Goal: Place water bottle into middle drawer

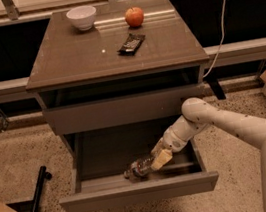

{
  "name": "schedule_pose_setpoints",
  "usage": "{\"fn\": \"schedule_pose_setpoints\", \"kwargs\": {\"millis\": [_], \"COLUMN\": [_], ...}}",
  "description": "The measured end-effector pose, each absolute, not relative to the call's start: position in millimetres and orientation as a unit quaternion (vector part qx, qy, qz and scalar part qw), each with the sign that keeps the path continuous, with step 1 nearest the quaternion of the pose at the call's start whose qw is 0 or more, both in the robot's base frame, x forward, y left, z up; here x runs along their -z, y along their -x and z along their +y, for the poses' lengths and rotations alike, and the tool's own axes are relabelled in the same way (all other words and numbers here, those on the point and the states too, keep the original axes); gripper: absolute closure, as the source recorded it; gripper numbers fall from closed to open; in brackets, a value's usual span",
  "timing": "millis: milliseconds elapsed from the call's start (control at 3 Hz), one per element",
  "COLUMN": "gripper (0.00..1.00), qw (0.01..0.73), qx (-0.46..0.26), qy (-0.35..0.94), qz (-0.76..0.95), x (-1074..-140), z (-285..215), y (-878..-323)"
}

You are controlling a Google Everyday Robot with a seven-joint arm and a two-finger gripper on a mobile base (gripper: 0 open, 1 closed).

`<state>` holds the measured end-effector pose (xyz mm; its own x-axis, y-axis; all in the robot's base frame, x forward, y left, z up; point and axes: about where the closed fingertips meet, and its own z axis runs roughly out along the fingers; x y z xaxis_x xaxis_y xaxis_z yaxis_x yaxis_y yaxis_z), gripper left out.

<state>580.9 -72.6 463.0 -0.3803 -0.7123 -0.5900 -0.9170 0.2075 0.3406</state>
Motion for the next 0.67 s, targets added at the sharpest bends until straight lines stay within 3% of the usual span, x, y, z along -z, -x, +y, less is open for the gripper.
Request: {"fn": "schedule_pose_setpoints", "kwargs": {"millis": [333, 667], "gripper": [0.00, 0.00], "qw": [0.148, 0.148], "qx": [-0.335, -0.335], "qy": [0.535, 0.535], "qz": [0.761, 0.761], "x": [-460.8, -460.8], "z": [-71.5, -71.5], "y": [-576.5, -576.5]}}
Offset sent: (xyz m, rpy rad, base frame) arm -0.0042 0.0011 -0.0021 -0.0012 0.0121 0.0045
